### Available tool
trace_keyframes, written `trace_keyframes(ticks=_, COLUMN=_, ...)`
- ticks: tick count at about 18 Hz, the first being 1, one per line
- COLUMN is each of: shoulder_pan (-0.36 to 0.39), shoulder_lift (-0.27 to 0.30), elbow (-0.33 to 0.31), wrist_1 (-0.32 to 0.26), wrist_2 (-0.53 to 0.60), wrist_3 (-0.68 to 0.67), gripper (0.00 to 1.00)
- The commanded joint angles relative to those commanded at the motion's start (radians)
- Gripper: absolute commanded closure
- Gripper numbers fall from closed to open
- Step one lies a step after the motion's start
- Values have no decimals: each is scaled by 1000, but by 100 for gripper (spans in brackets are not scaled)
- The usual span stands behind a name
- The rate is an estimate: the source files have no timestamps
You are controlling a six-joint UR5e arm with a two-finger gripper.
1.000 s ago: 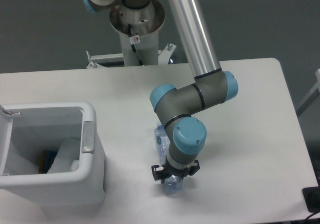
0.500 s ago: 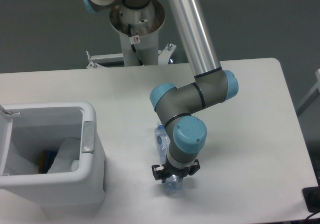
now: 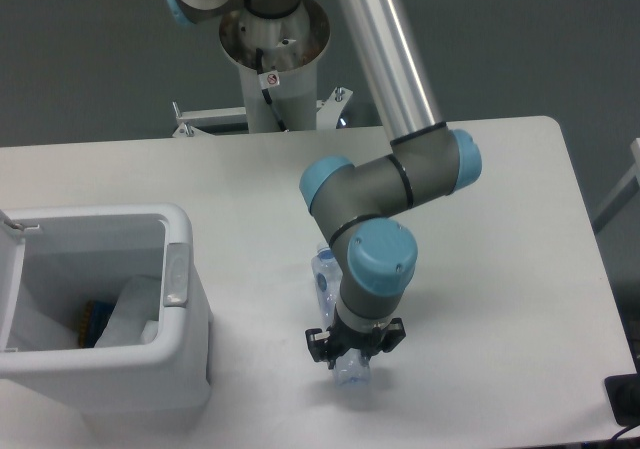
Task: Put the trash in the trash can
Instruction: 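Lower the gripper around the bottle and close on it, then lift the bottle and carry it over the trash bin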
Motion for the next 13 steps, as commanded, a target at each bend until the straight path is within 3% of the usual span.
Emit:
trace_keyframes(ticks=1, shoulder_pan=9, shoulder_lift=17, elbow=15, wrist_1=11, wrist_2=-34, wrist_3=-8, gripper=43)
trace_keyframes(ticks=6, shoulder_pan=41, shoulder_lift=101, elbow=86, wrist_1=192, wrist_2=-209, wrist_3=-178, gripper=43)
trace_keyframes(ticks=11, shoulder_pan=41, shoulder_lift=166, elbow=178, wrist_1=230, wrist_2=-345, wrist_3=-259, gripper=43)
trace_keyframes(ticks=13, shoulder_pan=29, shoulder_lift=198, elbow=181, wrist_1=250, wrist_2=-378, wrist_3=-262, gripper=44)
